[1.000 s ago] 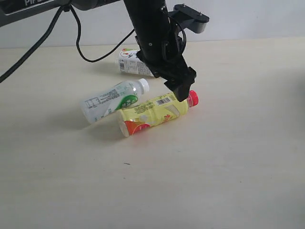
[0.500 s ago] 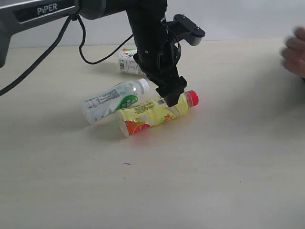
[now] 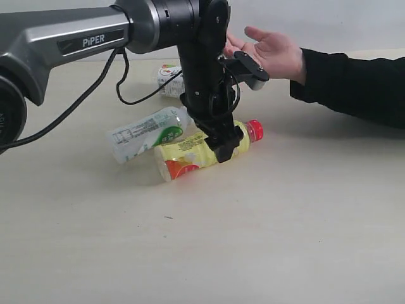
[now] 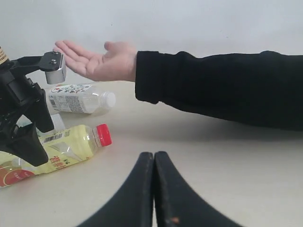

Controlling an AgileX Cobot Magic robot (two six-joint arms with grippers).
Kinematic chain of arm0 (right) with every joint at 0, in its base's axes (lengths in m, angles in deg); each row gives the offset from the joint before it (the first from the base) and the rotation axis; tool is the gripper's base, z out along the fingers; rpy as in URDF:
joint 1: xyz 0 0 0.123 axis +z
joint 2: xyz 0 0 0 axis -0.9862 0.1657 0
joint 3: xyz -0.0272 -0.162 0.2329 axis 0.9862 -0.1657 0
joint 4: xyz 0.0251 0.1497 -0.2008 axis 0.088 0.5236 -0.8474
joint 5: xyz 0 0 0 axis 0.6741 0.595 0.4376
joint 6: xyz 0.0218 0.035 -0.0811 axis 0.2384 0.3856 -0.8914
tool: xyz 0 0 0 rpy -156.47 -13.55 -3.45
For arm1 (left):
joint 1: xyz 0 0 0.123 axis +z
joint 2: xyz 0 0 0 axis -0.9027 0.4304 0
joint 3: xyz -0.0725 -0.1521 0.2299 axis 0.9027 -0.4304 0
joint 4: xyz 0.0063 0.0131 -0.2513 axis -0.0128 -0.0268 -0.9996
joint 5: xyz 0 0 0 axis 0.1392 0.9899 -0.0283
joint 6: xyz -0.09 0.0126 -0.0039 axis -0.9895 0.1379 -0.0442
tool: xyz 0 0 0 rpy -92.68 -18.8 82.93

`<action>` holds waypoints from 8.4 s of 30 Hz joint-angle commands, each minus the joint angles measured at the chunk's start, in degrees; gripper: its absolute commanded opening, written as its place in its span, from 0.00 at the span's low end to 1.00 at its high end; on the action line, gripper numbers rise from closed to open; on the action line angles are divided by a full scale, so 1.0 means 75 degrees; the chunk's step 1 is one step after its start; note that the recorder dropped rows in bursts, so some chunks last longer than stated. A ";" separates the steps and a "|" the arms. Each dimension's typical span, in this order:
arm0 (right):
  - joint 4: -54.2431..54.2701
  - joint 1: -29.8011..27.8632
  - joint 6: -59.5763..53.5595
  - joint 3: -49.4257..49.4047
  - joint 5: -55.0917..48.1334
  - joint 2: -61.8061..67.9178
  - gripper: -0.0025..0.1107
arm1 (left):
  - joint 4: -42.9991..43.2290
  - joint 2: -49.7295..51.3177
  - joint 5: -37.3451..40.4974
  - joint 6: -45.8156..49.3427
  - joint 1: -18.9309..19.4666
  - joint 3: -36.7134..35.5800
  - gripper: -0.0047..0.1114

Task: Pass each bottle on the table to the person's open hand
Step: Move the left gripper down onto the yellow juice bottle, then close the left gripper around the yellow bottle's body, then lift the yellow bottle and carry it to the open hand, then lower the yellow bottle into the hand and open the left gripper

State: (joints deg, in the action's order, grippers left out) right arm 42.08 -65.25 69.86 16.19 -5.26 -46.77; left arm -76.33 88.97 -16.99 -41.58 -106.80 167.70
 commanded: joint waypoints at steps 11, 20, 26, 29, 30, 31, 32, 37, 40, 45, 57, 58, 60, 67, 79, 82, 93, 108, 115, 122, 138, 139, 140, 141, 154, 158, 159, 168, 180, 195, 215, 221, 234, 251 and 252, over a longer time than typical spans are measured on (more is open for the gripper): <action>-0.0002 -0.0033 -0.0005 -0.0038 0.0084 -0.0034 0.02 | 0.0065 0.0363 0.0000 0.0063 -0.0015 0.0032 0.76; -0.0002 -0.0033 -0.0005 -0.0038 0.0084 -0.0034 0.02 | 0.0081 0.0479 -0.0027 0.0063 -0.0015 0.0032 0.76; -0.0002 -0.0033 -0.0005 -0.0038 0.0084 -0.0034 0.02 | 0.0081 0.0479 -0.0071 0.0041 -0.0015 0.0032 0.76; -0.0002 -0.0033 -0.0005 -0.0038 0.0084 -0.0034 0.02 | 0.0039 0.0479 -0.0121 0.0015 -0.0015 0.0032 0.76; -0.0002 -0.0033 -0.0005 -0.0038 0.0084 -0.0034 0.02 | 0.0020 0.0479 -0.0174 0.0012 -0.0015 0.0032 0.76; -0.0002 -0.0033 -0.0005 -0.0038 0.0084 -0.0034 0.02 | 0.0020 0.0479 -0.0206 -0.0021 -0.0015 0.0032 0.76; -0.0002 -0.0033 -0.0005 -0.0038 0.0084 -0.0034 0.02 | 0.0020 0.0479 -0.0242 -0.0035 -0.0015 0.0032 0.76; -0.0002 -0.0033 -0.0005 -0.0038 0.0084 -0.0034 0.02 | 0.0020 0.0479 -0.0322 -0.0125 -0.0015 0.0032 0.76; -0.0002 -0.0033 -0.0005 -0.0038 0.0084 -0.0034 0.02 | 0.0020 0.0479 -0.0321 -0.0191 -0.0015 0.0032 0.76; -0.0002 -0.0033 -0.0005 -0.0038 0.0084 -0.0034 0.02 | 0.0020 0.0479 -0.0321 -0.0269 -0.0015 0.0032 0.76; -0.0002 -0.0033 -0.0005 -0.0038 0.0084 -0.0034 0.02 | -0.0055 0.0491 -0.0310 -0.0325 -0.0015 -0.0060 0.76; -0.0002 -0.0033 -0.0005 -0.0038 0.0084 -0.0034 0.02 | -0.0055 0.0491 -0.0310 -0.0325 -0.0015 -0.0060 0.76; -0.0002 -0.0033 -0.0005 -0.0038 0.0084 -0.0034 0.02 | -0.0055 0.0491 -0.0310 -0.0325 -0.0015 -0.0060 0.76; -0.0002 -0.0033 -0.0005 -0.0038 0.0084 -0.0034 0.02 | -0.0055 0.0491 -0.0310 -0.0325 -0.0015 -0.0060 0.76; -0.0002 -0.0033 -0.0005 -0.0038 0.0084 -0.0034 0.02 | -0.0053 0.0699 -0.0394 -0.0363 -0.0015 -0.0060 0.76; -0.0002 -0.0033 -0.0005 -0.0038 0.0084 -0.0034 0.02 | -0.0053 0.0714 -0.0408 -0.0363 -0.0015 -0.0060 0.76; -0.0002 -0.0033 -0.0005 -0.0038 0.0084 -0.0034 0.02 | 0.0036 0.0714 -0.0360 -0.0363 -0.0015 -0.0060 0.38; -0.0002 -0.0033 -0.0005 -0.0038 0.0084 -0.0034 0.02 | 0.0036 0.0700 -0.0228 -0.0356 -0.0015 -0.0045 0.05; -0.0002 -0.0033 -0.0005 -0.0038 0.0084 -0.0034 0.02 | 0.0036 0.0471 -0.0158 -0.0461 -0.0015 -0.0045 0.05; -0.0002 -0.0033 -0.0005 -0.0038 0.0084 -0.0034 0.02 | 0.0018 0.0057 -0.0173 -0.0656 -0.0028 -0.0045 0.05; -0.0002 -0.0033 -0.0005 -0.0038 0.0084 -0.0034 0.02 | 0.0004 -0.0535 -0.1620 -0.2651 -0.0058 -0.0045 0.05; -0.0002 -0.0033 -0.0005 -0.0038 0.0084 -0.0034 0.02 | 0.0004 -0.0532 -0.1735 -0.3133 -0.0058 -0.0008 0.05; -0.0002 -0.0033 -0.0005 -0.0038 0.0084 -0.0034 0.02 | 0.0004 -0.0532 -0.1865 -0.3632 -0.0058 0.0027 0.05; -0.0002 -0.0033 -0.0005 -0.0038 0.0084 -0.0034 0.02 | 0.0004 -0.0532 -0.2002 -0.4063 -0.0058 0.0059 0.05; -0.0002 -0.0033 -0.0005 -0.0038 0.0084 -0.0034 0.02 | -0.0740 -0.0470 -0.2946 -0.6762 0.0254 0.1064 0.05; -0.0002 -0.0033 -0.0005 -0.0038 0.0084 -0.0034 0.02 | -0.1755 -0.0358 -0.2946 -0.6762 0.0538 0.1316 0.05; -0.0002 -0.0033 -0.0005 -0.0038 0.0084 -0.0034 0.02 | -0.1972 -0.0344 -0.2927 -0.6723 0.0613 0.1355 0.05; -0.0002 -0.0033 -0.0005 -0.0038 0.0084 -0.0034 0.02 | -0.4130 -0.0065 -0.2982 -0.6229 0.1311 0.1376 0.05; -0.0002 -0.0033 -0.0005 -0.0038 0.0084 -0.0034 0.02 | -0.6583 0.0594 -0.3491 -0.4878 0.1386 0.1376 0.05; -0.0002 -0.0033 -0.0005 -0.0038 0.0084 -0.0034 0.02 | -0.5685 0.0624 -0.3048 -0.4607 0.1386 0.1376 0.05; -0.0002 -0.0033 -0.0005 -0.0038 0.0084 -0.0034 0.02 | -0.5800 0.1255 -0.2750 -0.4834 0.1459 0.1376 0.29; -0.0002 -0.0033 -0.0005 -0.0038 0.0084 -0.0034 0.02 | -0.5832 0.1255 -0.2704 -0.4914 0.1459 0.1376 0.67; -0.0002 -0.0033 -0.0005 -0.0038 0.0084 -0.0034 0.02 | -0.5849 0.1198 -0.2643 -0.4939 0.1464 0.1376 0.86; -0.0002 -0.0033 -0.0005 -0.0038 0.0084 -0.0034 0.02 | -0.5813 0.1031 -0.1695 -0.3731 0.1626 0.1376 0.85; -0.0002 -0.0033 -0.0005 -0.0038 0.0084 -0.0034 0.02 | -0.5791 0.1009 -0.1659 -0.3731 0.1625 0.1376 0.85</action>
State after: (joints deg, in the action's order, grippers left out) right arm 42.08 -65.25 69.86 16.19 -5.26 -46.77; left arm -120.13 97.93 -30.92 -71.27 -94.91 177.71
